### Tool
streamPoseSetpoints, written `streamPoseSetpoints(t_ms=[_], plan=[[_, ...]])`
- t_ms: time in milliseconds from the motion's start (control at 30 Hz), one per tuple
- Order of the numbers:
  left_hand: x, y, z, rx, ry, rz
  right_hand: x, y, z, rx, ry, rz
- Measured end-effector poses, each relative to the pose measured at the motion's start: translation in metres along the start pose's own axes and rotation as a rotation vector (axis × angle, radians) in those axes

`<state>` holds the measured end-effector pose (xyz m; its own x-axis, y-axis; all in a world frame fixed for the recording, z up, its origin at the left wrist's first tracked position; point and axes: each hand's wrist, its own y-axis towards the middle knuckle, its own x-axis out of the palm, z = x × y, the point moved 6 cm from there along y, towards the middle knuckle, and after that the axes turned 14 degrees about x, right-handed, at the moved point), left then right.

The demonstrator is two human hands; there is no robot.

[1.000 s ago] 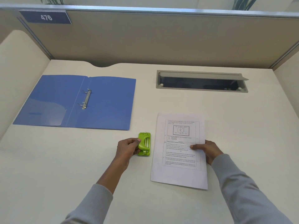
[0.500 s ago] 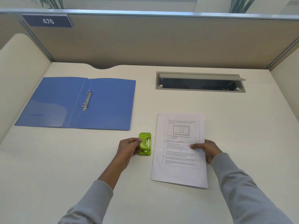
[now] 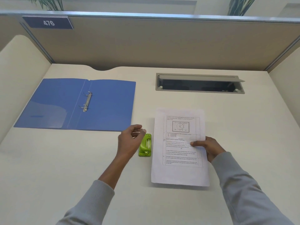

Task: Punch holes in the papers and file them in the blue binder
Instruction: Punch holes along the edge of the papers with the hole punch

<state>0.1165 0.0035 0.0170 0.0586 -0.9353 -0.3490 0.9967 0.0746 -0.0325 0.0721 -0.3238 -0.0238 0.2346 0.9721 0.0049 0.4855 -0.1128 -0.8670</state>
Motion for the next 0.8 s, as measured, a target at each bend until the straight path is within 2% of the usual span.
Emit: streamPoseSetpoints(t_ms=[133, 233, 433, 567, 667, 800], plan=[[0.032, 0.001, 0.008, -0.103, -0.171, -0.216, 0.009, -0.012, -0.020, -0.102, -0.001, -0.056], [0.046, 0.001, 0.013, -0.109, -0.256, -0.286, 0.012, -0.023, -0.034, -0.208, -0.004, -0.059], [0.050, 0.005, 0.040, 0.003, -0.238, -0.231, 0.011, -0.057, -0.052, -0.512, -0.018, 0.147], [0.045, 0.005, 0.064, 0.155, -0.215, -0.157, 0.011, -0.079, -0.056, -0.689, 0.066, 0.166], [0.044, 0.001, 0.071, 0.252, -0.153, -0.091, 0.011, -0.081, -0.049, -0.733, 0.098, 0.192], [0.051, -0.010, 0.057, 0.270, -0.048, -0.034, 0.009, -0.065, -0.028, -0.689, 0.093, 0.269]])
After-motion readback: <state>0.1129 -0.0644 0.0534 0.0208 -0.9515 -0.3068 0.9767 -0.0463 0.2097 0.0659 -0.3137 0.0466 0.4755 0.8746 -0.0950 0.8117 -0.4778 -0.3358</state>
